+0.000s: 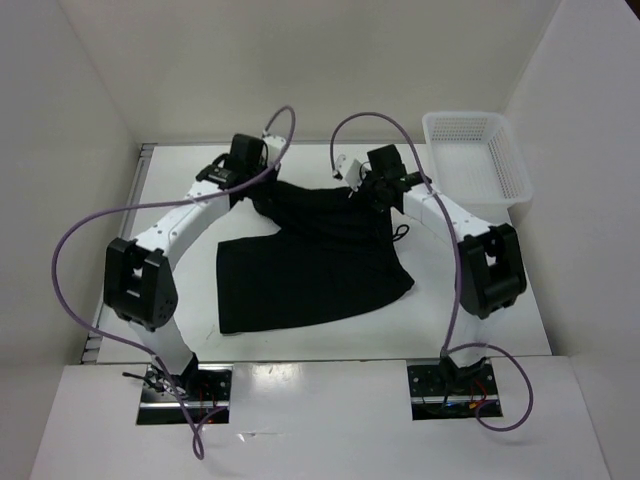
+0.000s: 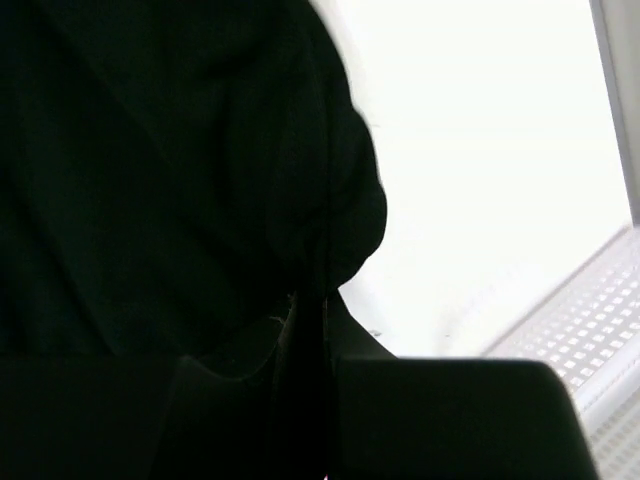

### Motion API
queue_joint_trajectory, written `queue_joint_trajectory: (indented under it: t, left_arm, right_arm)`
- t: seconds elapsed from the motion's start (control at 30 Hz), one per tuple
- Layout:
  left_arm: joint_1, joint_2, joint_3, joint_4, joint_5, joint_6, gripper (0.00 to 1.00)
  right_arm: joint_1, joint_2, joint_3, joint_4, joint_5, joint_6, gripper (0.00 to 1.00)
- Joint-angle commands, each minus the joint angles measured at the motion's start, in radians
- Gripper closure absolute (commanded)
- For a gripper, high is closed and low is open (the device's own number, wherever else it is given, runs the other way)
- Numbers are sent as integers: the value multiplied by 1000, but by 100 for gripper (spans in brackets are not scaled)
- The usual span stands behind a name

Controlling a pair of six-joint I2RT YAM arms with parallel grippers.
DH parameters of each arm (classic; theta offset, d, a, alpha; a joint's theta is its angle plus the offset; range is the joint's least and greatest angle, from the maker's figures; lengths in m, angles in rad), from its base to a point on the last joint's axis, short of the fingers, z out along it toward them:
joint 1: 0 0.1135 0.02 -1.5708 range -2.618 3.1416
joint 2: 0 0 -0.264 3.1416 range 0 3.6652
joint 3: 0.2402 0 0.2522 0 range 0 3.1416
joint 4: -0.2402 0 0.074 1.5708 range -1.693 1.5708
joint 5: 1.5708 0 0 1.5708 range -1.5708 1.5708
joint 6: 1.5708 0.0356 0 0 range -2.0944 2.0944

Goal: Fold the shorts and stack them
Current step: Fold the shorts

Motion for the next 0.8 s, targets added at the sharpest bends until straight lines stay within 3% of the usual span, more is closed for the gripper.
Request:
queue_joint_trajectory:
  t: [0.0,0.1,0.17,0.3,0.5,0.57,0.77]
  left_arm:
    - [-72,-70,-194,-153,45,4,93]
    - [-118,-119,-316,-236,140,4,50]
    - [-118,-144,-356,-262,164,4,37]
    - [-118,-164,-367,-284,142,4,36]
    - [34,-117,-226,-128,19,4,37]
    - [77,-60,-200,-128,19,4,42]
    - [148,66,-126,-161,92,4,41]
  right_arm:
    - [79,-170,-129,25,-23,-142,100]
    - [116,-233,-237,62,-61,-178,100]
    - [116,-243,-274,62,-70,-178,100]
    - [116,-255,-323,62,-70,-210,100]
    - [116,-275,-381,62,-50,-224,100]
    - [116,-284,-381,62,-50,-224,100]
    - [116,-273,-391,71,-50,-215,100]
